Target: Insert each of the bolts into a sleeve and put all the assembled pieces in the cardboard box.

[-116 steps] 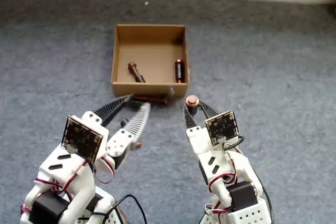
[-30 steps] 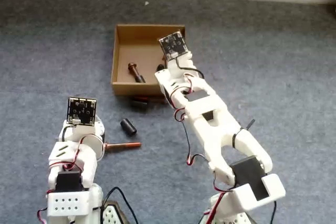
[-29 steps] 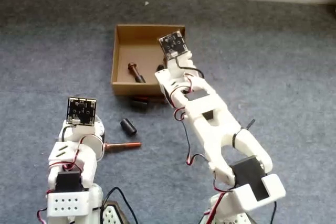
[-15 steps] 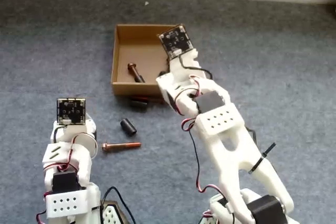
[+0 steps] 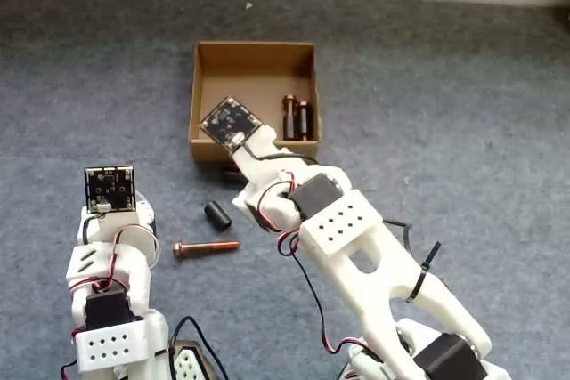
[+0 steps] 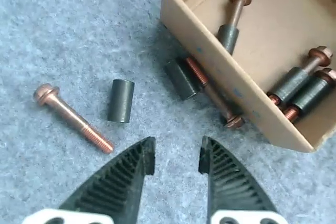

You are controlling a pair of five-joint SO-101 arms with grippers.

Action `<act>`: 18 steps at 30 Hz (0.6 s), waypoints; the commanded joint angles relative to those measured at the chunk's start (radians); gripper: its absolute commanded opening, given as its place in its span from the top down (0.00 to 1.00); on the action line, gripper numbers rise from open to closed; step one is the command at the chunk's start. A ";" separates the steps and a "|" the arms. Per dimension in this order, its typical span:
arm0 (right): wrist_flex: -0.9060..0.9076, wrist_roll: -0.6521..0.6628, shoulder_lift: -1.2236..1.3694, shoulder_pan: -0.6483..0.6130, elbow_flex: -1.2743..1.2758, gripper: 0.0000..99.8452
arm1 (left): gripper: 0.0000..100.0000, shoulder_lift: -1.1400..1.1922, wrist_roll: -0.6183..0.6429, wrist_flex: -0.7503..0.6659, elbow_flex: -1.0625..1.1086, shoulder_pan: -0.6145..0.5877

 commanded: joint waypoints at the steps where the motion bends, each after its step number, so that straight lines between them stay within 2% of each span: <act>1: 0.007 0.009 -0.027 -0.013 -0.058 0.87 | 0.99 -0.010 -0.014 -0.021 -0.018 -0.010; 6: 0.001 0.031 0.143 -0.021 -0.101 0.81 | 0.99 -0.010 -0.012 -0.021 -0.018 -0.036; 18: 0.002 0.127 0.555 -0.050 -0.433 0.81 | 0.99 -0.010 -0.014 -0.021 -0.018 -0.036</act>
